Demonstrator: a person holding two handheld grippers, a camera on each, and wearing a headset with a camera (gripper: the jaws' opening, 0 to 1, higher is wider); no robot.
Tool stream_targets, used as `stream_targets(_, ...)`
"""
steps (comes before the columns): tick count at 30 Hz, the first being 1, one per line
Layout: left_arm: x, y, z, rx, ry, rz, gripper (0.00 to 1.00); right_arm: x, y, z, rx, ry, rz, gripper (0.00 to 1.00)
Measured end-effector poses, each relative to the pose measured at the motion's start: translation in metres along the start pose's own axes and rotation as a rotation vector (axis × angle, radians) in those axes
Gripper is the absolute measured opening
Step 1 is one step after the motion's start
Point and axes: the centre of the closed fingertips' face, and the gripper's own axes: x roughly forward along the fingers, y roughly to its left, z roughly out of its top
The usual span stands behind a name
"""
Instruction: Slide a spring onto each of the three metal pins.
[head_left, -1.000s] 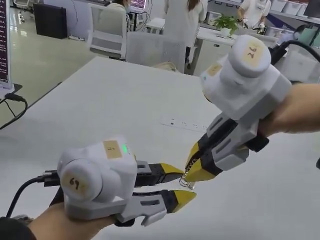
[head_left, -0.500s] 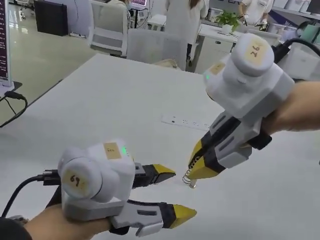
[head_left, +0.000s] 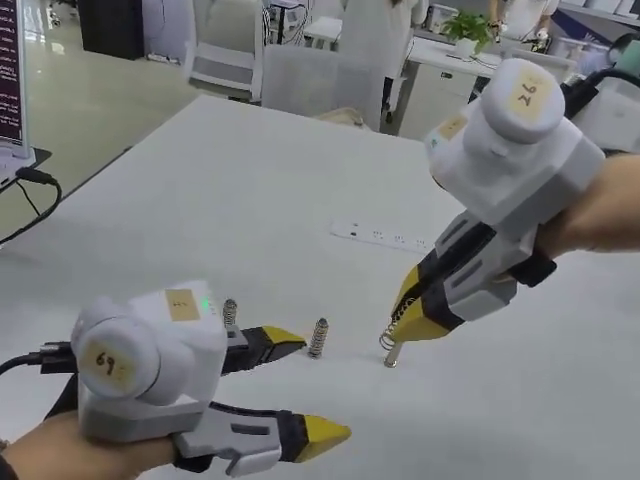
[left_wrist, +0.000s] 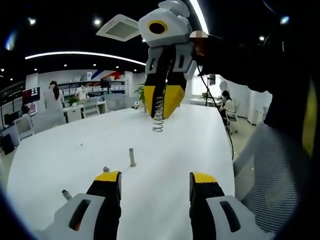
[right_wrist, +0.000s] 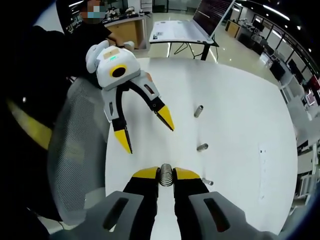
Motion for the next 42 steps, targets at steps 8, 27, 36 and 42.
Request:
stream_targets(8,-0.013,0.012,-0.015,0.012,0.016,0.049,0.54,0.003,-0.007,-0.003,0.012,0.003,-0.002,0.08)
stream_targets(27,-0.046,0.036,-0.040,-0.029,0.037,0.168,0.56,0.000,-0.052,-0.035,0.075,0.051,-0.049,0.08)
stream_targets(36,-0.055,0.041,-0.049,-0.029,0.057,0.199,0.56,0.012,-0.075,-0.051,0.095,0.094,-0.068,0.08)
stream_targets(42,-0.056,0.041,-0.050,-0.020,0.065,0.206,0.56,0.024,-0.087,-0.056,0.108,0.109,-0.069,0.08)
